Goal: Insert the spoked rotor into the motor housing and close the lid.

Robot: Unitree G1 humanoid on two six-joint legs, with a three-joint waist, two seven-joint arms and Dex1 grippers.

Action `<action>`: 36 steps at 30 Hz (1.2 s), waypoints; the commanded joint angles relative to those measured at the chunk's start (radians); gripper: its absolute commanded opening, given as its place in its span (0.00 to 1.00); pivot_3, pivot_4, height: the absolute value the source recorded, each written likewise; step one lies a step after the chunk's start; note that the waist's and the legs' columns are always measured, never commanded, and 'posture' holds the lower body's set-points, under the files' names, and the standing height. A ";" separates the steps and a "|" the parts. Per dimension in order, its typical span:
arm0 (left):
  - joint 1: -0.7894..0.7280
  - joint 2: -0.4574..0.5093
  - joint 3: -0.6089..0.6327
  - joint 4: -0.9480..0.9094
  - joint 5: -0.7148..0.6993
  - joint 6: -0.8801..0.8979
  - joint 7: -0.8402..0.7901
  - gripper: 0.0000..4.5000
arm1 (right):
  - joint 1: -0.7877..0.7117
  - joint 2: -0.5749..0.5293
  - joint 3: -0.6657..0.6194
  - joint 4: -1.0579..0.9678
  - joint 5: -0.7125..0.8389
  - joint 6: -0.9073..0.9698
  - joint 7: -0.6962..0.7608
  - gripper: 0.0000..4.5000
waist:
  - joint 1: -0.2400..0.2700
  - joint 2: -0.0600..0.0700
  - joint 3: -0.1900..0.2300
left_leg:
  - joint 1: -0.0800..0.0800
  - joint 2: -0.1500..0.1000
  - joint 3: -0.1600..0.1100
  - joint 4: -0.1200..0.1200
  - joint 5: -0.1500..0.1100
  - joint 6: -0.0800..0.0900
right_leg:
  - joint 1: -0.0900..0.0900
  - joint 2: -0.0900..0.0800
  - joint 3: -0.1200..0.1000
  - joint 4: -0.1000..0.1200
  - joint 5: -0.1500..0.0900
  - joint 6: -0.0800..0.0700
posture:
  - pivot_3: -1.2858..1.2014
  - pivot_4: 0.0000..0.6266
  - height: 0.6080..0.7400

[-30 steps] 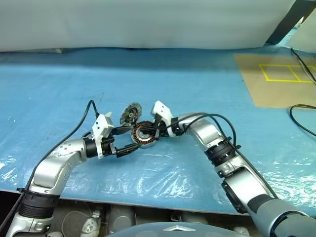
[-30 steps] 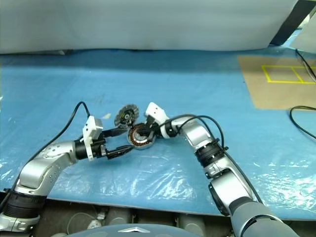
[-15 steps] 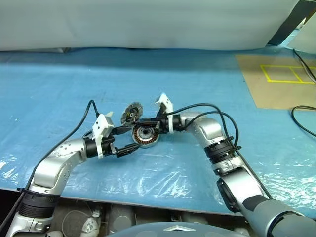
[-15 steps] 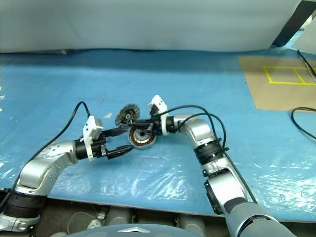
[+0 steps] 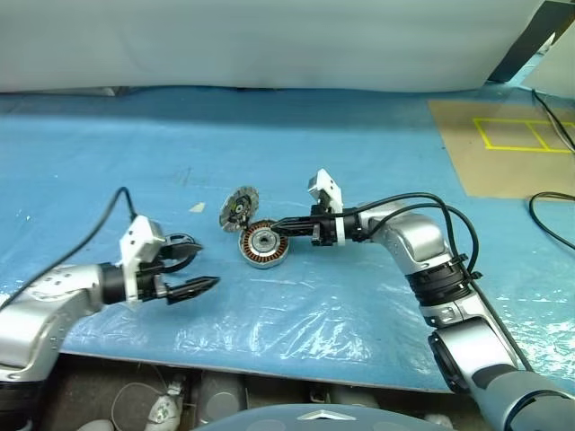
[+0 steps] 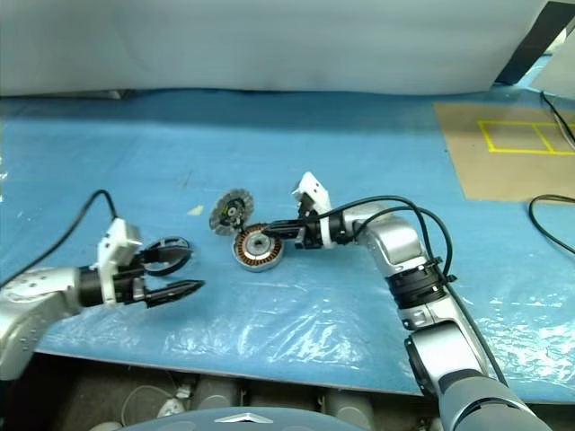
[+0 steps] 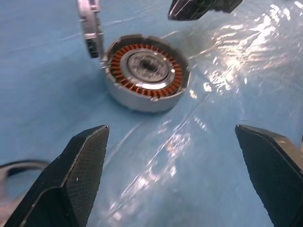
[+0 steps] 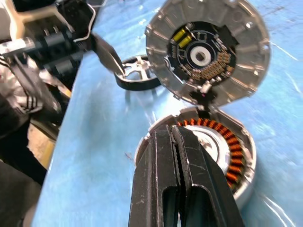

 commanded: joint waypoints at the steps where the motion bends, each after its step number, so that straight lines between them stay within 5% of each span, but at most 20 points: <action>1: -0.045 0.110 0.052 0.100 0.089 -0.087 -0.057 1.00 | 0.034 -0.030 -0.023 -0.058 0.003 -0.012 -0.027 0.00 | 0.004 0.000 0.000 | 0.000 0.000 0.000 0.000 0.000 0.000 | 0.000 0.000 0.000 -0.001 0.000 0.000 | 0.52 0.24 1.00; 8: -0.260 0.197 -0.108 0.382 0.279 -0.298 -0.179 1.00 | 0.095 -0.065 -0.020 -0.127 0.007 -0.008 -0.070 0.00 | 0.006 0.000 0.000 | 0.002 0.000 0.000 0.000 0.000 0.000 | 0.003 -0.001 0.001 -0.004 0.000 0.001 | 0.52 0.24 1.00; 19: -0.488 0.136 -0.331 0.593 0.388 -0.401 -0.379 1.00 | 0.132 -0.202 -0.027 -0.306 0.060 -0.072 0.045 0.00 | 0.008 0.000 0.000 | 0.001 -0.001 0.000 0.000 0.000 0.000 | 0.002 -0.001 0.000 0.000 0.000 0.001 | 0.52 0.24 1.00; 36: -0.611 0.076 -0.364 0.736 0.475 -0.493 -0.437 1.00 | 0.121 -0.209 0.012 -0.315 0.073 -0.180 0.148 0.00 | 0.009 -0.001 0.000 | 0.001 -0.001 -0.001 0.002 0.000 0.000 | 0.002 -0.001 0.000 0.001 0.000 0.001 | 0.52 0.24 1.00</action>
